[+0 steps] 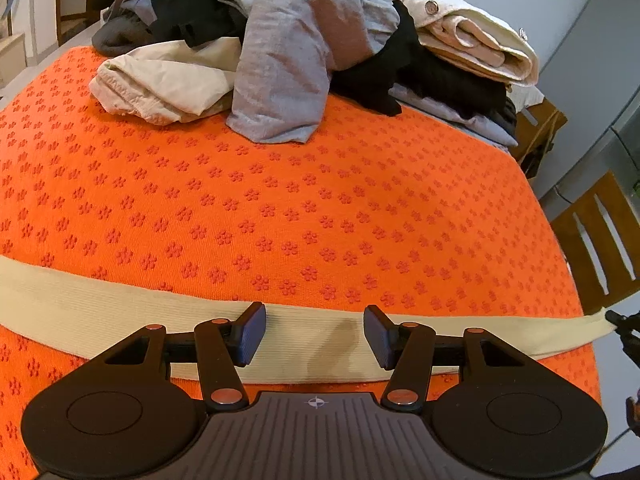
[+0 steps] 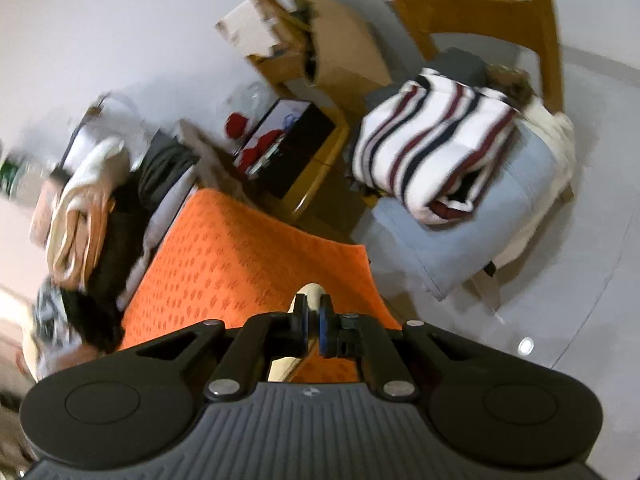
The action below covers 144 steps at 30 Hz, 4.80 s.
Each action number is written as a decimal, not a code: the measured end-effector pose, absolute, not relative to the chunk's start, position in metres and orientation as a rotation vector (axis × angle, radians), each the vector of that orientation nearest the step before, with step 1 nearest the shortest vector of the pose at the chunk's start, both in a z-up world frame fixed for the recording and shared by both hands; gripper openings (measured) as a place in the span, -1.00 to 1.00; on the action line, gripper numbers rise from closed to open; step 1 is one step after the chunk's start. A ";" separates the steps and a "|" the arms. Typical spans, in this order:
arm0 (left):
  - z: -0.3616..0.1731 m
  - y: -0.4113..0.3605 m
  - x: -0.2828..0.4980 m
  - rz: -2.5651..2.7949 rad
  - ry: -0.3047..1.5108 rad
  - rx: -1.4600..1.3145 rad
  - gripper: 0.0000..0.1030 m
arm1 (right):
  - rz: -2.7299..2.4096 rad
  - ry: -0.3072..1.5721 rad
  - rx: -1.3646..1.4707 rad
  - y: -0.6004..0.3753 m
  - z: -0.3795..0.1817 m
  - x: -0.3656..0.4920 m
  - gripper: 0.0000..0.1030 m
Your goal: Fold clothes
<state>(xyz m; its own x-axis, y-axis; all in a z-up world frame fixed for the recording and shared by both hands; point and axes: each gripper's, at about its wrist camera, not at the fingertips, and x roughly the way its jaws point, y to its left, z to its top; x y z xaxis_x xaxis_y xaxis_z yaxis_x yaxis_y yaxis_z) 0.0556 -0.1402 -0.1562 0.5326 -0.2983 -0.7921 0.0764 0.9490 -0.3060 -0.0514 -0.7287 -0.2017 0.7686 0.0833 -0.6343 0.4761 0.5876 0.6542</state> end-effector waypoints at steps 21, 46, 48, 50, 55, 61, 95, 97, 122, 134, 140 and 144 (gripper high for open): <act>-0.072 -0.161 0.049 -0.433 0.906 -0.632 0.23 | 0.125 0.637 0.319 -0.549 -0.069 -0.005 -0.82; -0.137 -0.229 0.067 -0.468 1.115 -1.104 -0.06 | 0.464 0.652 0.036 -0.442 -0.069 -0.012 -0.79; -0.140 -0.231 0.067 -0.478 1.126 -1.127 -0.16 | 0.468 0.645 0.030 -0.442 -0.069 -0.013 -0.79; -0.142 -0.232 0.068 -0.488 1.134 -1.141 -0.27 | 0.468 0.640 0.026 -0.442 -0.069 -0.013 -0.79; -0.148 -0.225 0.066 -0.469 1.121 -1.206 -0.55 | 0.472 0.620 0.034 -0.445 -0.067 -0.013 -0.75; -0.139 -0.212 0.067 -0.447 1.066 -1.155 -0.77 | 0.549 0.632 0.045 -0.449 -0.066 -0.013 -0.38; -0.097 0.013 0.070 -0.371 1.075 -0.817 -0.77 | 0.289 0.906 0.134 -0.413 -0.112 -0.003 -0.15; -0.098 0.030 0.072 -0.365 1.078 -0.816 -0.77 | 0.284 0.912 0.127 -0.399 -0.113 -0.004 -0.15; -0.127 0.196 0.090 -0.299 1.122 -0.816 -0.76 | 0.201 0.922 0.121 -0.274 -0.117 0.000 -0.14; -0.154 0.221 0.098 -0.277 1.172 -0.805 -0.76 | 0.166 0.914 0.109 -0.255 -0.110 0.001 -0.14; -0.164 0.216 0.100 -0.272 1.199 -0.675 -0.70 | 0.150 0.913 0.104 -0.252 -0.110 0.002 -0.14; -0.155 0.217 0.100 -0.275 1.164 -0.581 -0.49 | 0.144 0.917 0.105 -0.252 -0.112 0.003 -0.14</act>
<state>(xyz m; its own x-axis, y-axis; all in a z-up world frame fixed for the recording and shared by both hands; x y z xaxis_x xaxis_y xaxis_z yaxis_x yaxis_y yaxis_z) 0.1004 0.2166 -0.1550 0.3843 -0.4919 -0.7813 -0.0903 0.8221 -0.5621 0.0028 -0.2515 -0.1121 0.5998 0.1686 -0.7822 -0.0788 0.9853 0.1519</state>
